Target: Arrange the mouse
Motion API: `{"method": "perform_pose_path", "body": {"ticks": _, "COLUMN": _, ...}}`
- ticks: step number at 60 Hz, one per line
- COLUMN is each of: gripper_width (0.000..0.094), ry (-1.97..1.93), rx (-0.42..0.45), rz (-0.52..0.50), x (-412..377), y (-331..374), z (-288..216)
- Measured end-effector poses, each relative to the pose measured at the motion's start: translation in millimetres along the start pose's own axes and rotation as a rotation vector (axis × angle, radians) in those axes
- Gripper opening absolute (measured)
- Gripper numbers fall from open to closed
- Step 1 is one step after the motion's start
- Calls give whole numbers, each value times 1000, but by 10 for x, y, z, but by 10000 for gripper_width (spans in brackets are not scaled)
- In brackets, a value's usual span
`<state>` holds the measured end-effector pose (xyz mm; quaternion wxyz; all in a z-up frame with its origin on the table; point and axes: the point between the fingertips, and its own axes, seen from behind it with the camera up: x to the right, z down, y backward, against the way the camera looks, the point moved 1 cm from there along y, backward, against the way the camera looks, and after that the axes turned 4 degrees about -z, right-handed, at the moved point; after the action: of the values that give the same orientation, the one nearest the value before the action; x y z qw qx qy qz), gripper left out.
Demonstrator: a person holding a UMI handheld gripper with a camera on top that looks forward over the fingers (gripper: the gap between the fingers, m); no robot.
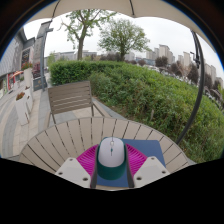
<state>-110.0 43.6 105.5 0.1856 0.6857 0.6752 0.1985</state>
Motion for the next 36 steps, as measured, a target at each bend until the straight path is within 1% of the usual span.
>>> {"method": "perform_pose_path", "body": {"ticks": 6, "gripper_width": 423, "ry": -16, "rx": -60, "rz": 31, "x": 551, "y": -448, "z": 312}}
{"method": "perform_pose_path", "body": {"ticks": 11, "gripper_width": 424, "ry": -35, "rx": -100, "rz": 16, "x": 804, "y": -741, "z": 637}}
{"method": "perform_pose_path", "body": {"ticks": 15, "gripper_width": 477, "ry": -86, "rx": -121, "rz": 16, "x": 966, "y": -874, "z": 763}}
{"method": "perform_pose_path", "body": {"ticks": 18, "gripper_width": 531, "ry": -116, "rx": -111, "rz": -17, "x": 929, "y": -863, "z": 780}}
{"method": "perform_pose_path", "body": {"ticks": 19, "gripper_width": 560, "ry": -122, "rx": -117, "rz": -22, "x": 941, "y": -853, "z": 780}}
{"method": "perform_pose_path", "body": {"ticks": 20, "gripper_width": 614, "ry": -126, "rx": -125, "rz": -20, "x": 960, "y": -832, "z": 774}}
{"method": "perform_pose_path", "body": {"ticks": 23, "gripper_width": 852, "ry": -122, "rx": -131, "rz": 9, "x": 1080, "y": -733, "z": 723}}
{"method": "perform_pose_path", "body": {"ticks": 26, "gripper_width": 828, "ry": -114, "rx": -139, "rz": 26, "x": 1119, "y": -528, "z": 690}}
{"method": "perform_pose_path", "body": {"ticks": 28, "gripper_width": 847, "ry": -117, "rx": -154, "rz": 28, "x": 1125, "y": -339, "z": 680}}
{"method": "perform_pose_path", "body": {"ticks": 31, "gripper_width": 850, "ry": -133, "rx": -166, "rz": 22, "x": 1099, "y": 23, "z": 641}}
{"method": "perform_pose_path", "body": {"ticks": 33, "gripper_width": 849, "ry": -139, "rx": -176, "rz": 8, "x": 1043, "y": 321, "z": 649}}
{"method": "perform_pose_path", "body": {"ticks": 36, "gripper_width": 852, "ry": -156, "rx": -165, "rz": -29, "x": 936, "y": 814, "z": 615}}
